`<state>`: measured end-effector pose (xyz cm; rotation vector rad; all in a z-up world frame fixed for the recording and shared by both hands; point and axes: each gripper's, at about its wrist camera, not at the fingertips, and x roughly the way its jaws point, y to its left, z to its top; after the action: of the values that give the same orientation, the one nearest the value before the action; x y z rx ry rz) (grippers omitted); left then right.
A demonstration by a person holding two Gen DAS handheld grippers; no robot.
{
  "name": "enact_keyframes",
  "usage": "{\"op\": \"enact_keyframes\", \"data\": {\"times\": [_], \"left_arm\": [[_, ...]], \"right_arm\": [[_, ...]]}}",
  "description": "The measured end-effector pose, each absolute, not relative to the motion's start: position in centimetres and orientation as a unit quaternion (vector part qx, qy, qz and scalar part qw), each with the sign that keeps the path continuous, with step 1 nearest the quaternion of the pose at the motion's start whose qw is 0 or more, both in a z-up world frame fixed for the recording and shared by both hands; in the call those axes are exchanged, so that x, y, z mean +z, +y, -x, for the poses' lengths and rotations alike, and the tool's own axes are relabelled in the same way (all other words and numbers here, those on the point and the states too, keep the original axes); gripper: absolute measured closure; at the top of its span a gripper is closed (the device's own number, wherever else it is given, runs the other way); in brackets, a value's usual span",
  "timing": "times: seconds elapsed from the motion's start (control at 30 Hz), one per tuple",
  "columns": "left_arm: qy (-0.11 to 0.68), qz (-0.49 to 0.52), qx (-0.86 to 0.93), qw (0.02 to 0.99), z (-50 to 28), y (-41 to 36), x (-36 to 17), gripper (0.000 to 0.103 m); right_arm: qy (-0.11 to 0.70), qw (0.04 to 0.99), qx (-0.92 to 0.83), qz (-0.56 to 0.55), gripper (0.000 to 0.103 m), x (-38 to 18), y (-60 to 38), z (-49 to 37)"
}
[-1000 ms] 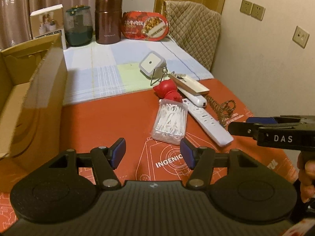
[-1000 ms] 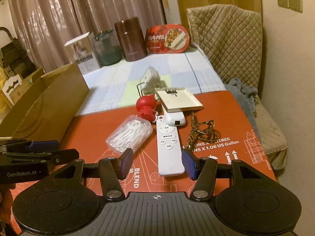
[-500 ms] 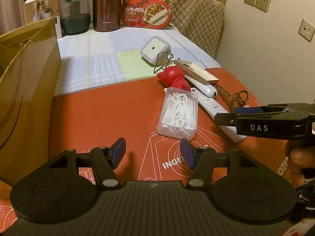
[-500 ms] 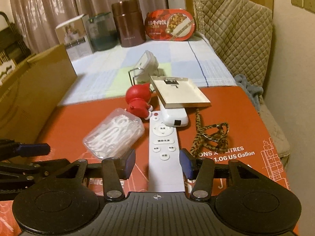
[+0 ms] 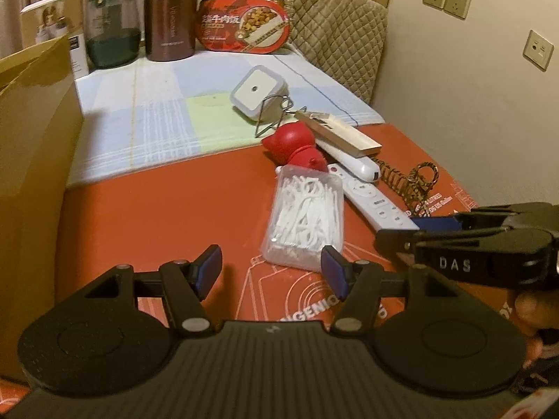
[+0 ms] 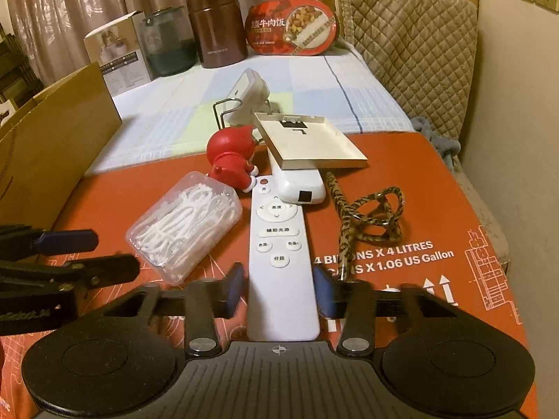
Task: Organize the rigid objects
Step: 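Grasp the white remote control with the right tool, then grasp the clear box of floss picks with the left tool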
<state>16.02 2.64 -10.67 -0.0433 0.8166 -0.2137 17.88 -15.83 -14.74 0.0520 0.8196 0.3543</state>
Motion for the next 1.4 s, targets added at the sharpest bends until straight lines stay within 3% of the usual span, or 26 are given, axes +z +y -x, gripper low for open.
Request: {"op": "enact_keyframes", "data": {"times": [0.53,0.67,1.13,1.4], "left_arm": [[0.384,-0.015,-0.129,0.914,-18.4,-1.0,-11.2,0.044],[0.398,-0.021,-0.122,0.909,-18.7,-1.2,-11.8,0.05],[0.413,0.002,-0.066,0.908,-8.5,3.4,-11.0,0.051],[0.401,0.007,-0.053,0.914,-7.8,3.9,-11.0,0.05]], "right_arm": [[0.397,0.904,0.159,-0.025,0.067,-14.7,-16.1,-15.8],[0.394,0.905,0.159,-0.017,0.067,-14.7,-15.9,-15.7],[0.39,0.903,0.182,0.005,0.067,-14.7,-13.5,-10.6],[0.372,0.909,0.187,0.018,0.067,-15.3,-12.4,-10.5]]}}
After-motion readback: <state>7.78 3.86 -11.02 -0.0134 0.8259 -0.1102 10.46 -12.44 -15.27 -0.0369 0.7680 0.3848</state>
